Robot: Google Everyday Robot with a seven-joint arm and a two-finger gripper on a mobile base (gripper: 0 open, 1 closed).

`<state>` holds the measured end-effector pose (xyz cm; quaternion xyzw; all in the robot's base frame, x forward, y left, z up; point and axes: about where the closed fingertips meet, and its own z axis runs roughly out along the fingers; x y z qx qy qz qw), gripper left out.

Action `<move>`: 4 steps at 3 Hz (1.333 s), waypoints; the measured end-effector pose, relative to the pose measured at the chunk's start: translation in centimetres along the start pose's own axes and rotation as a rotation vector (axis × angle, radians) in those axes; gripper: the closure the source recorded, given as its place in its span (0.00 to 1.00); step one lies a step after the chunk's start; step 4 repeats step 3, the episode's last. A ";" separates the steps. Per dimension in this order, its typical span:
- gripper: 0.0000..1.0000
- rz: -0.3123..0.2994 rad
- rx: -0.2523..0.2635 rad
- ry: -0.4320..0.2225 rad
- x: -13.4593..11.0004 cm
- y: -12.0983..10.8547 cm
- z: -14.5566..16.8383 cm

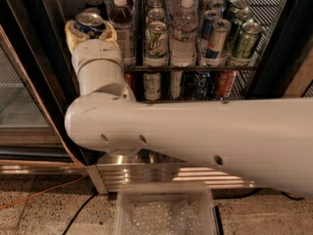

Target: Pick pepsi can from top shelf of fridge

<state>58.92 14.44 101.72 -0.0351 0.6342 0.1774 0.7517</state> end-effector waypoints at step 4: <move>1.00 0.097 -0.046 0.114 1.9 -0.2 -5.1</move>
Offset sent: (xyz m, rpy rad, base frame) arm -0.0622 -0.0227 -0.0420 0.0629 0.1884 0.1228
